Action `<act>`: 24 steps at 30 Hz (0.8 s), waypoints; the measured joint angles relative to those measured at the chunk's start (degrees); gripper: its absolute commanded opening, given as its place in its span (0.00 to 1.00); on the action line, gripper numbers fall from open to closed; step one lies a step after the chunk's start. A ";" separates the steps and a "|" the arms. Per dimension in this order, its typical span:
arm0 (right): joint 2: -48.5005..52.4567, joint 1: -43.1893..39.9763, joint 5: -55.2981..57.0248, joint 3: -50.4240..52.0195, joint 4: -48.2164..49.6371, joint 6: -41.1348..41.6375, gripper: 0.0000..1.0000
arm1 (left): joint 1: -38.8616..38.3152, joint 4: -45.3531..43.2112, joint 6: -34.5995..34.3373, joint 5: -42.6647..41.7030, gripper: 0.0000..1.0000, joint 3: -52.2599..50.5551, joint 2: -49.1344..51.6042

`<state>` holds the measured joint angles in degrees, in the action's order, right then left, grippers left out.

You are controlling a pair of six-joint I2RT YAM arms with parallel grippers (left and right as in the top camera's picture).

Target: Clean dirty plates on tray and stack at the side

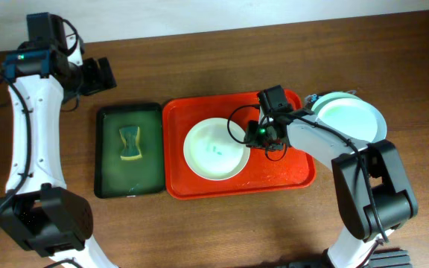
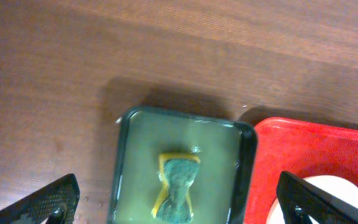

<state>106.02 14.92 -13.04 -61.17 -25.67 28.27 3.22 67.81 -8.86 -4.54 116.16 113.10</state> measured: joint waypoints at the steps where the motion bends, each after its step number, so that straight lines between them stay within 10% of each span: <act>1: 0.00 0.02 0.31 0.00 0.00 0.04 0.38 | 0.52 0.57 0.00 0.02 0.99 0.00 0.00; 4: 0.00 0.04 0.70 -0.02 -0.26 0.04 0.37 | 0.70 0.59 -0.02 0.00 0.99 0.00 0.00; 7: 0.00 0.09 1.20 -0.11 -1.16 -0.02 0.04 | 0.66 0.59 -0.02 0.00 0.99 0.00 0.00; 24: 0.09 -1.64 2.10 -9.79 -17.99 -3.23 0.04 | 0.66 0.81 -0.02 0.00 0.99 0.00 0.00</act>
<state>106.10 13.28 -10.94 -70.96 -43.66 25.04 3.88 68.62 -8.88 -4.54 116.16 113.10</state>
